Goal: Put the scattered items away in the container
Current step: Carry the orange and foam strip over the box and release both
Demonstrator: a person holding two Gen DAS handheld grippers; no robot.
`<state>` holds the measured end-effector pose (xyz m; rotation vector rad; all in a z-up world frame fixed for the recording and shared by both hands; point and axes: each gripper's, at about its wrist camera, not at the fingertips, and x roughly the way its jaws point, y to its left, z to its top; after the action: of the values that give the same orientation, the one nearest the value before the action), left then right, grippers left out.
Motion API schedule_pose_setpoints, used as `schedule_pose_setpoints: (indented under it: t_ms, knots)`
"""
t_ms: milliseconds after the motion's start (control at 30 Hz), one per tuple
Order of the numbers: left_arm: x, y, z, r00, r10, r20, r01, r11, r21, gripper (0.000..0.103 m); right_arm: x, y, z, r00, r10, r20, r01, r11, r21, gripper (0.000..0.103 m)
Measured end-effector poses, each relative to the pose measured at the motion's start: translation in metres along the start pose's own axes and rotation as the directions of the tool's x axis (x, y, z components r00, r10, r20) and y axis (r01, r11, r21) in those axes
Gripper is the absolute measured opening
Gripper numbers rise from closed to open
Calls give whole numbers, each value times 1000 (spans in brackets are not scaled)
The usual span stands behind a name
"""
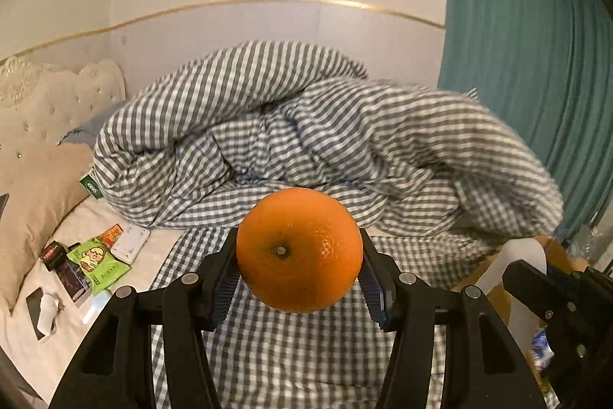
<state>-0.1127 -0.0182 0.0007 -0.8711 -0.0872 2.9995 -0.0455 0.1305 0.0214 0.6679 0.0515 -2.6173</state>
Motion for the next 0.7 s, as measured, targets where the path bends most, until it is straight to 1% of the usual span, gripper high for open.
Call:
schedule_pose_setpoints:
  t_ms: [133,233,367,500,567,700]
  knots:
    - [-42,-17,-3,999,-18,45,17,999,27,57,-42,9,2,998,-8,55,9,1000,-13,10]
    - [-71,-28,-6,996,-46,74,44,998,34,57,-67,11,2,997,-24,78,25,1000,-14,9]
    - [-104,-39,-10,992,-65,111,60,997,41,57,-96,9,0,993,-44,109,46,999,-10,10]
    - [-128,-54,-13,987,-90,130,83,995,59,57,-119,1,-6,990,-66,127,66,998,7,10]
    - [-134,-62,-14,986,-100,136,91,994,67,57,-127,-5,-9,989,-78,130,76,997,15,10]
    - [-141,-84,-17,980,-141,138,129,988,87,57,-142,-23,-17,985,-115,128,110,993,40,10]
